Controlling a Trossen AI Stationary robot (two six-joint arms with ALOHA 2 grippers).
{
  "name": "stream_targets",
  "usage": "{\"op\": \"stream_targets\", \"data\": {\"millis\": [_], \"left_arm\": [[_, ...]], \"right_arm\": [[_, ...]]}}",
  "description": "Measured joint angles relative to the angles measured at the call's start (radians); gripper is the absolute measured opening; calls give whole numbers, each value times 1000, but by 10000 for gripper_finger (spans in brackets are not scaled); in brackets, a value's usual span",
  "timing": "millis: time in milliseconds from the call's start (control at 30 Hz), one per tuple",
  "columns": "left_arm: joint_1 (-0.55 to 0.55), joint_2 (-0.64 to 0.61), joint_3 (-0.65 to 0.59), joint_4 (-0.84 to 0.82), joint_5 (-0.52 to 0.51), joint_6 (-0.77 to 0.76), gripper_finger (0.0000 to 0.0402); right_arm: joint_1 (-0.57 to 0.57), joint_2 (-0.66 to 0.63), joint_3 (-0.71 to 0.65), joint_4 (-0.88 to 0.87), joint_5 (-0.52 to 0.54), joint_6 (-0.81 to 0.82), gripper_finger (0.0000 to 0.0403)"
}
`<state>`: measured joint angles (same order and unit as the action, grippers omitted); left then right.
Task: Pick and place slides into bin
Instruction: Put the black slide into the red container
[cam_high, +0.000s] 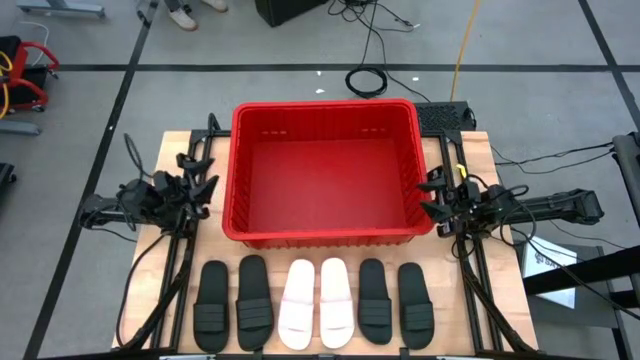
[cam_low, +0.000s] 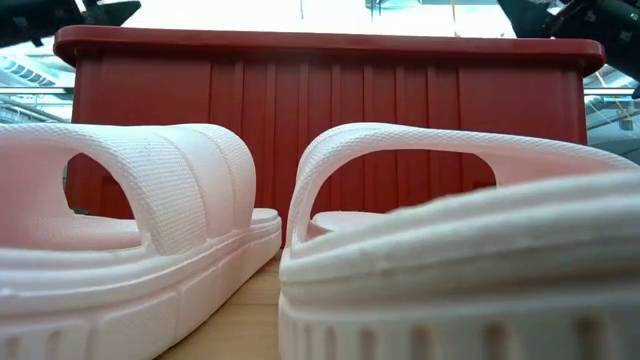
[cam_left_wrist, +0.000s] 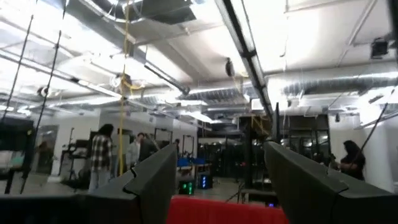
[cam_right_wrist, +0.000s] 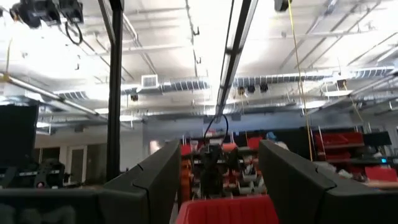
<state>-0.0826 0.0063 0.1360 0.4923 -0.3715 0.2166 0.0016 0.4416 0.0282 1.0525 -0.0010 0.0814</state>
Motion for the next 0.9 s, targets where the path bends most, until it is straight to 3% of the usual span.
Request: {"op": "stream_targets", "data": {"millis": [333, 667, 900], "left_arm": [[0, 54, 130, -51, 1, 71, 250], [0, 279, 292, -157, 14, 35, 250], [0, 388, 392, -288, 42, -66, 250]], "right_arm": [[0, -2, 108, -96, -3, -44, 208], [0, 0, 352, -435, -6, -126, 208], [0, -1, 497, -573, -93, -154, 208]]}}
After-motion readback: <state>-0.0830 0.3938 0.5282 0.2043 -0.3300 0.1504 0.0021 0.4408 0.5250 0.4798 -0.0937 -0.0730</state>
